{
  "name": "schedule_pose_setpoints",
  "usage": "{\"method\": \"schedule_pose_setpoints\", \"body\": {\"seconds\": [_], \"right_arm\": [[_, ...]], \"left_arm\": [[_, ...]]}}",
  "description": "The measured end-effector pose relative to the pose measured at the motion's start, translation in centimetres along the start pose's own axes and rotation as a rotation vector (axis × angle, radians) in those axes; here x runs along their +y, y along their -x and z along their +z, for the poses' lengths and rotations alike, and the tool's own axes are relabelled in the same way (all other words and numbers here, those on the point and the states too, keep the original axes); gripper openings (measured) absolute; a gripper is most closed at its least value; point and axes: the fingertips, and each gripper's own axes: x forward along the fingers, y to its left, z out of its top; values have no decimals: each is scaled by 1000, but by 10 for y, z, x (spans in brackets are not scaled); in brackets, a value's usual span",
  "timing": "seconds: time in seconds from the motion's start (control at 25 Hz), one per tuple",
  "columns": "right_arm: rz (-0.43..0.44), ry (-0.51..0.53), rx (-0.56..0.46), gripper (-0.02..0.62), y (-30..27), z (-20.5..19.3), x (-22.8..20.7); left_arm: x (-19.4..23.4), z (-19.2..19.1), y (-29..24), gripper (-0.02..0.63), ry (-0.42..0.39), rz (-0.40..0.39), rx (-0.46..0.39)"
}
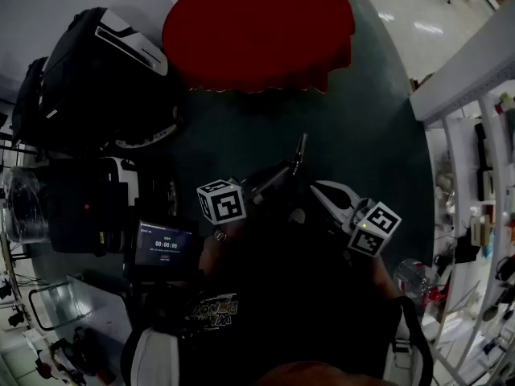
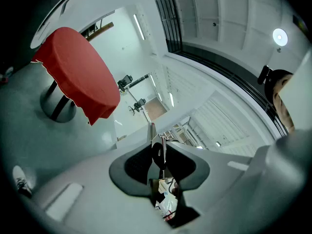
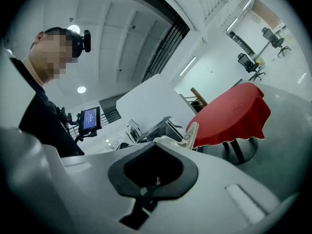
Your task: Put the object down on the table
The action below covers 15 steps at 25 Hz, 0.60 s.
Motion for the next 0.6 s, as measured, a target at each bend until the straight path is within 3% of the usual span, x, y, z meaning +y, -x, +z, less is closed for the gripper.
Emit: {"method": "schedule_pose_setpoints", "body": {"seconds": [0.6], "right_arm": [[-7,21,-64,3,10,12,1]], "left_arm": [[-1,1,-7,104,7,-17,15]]}}
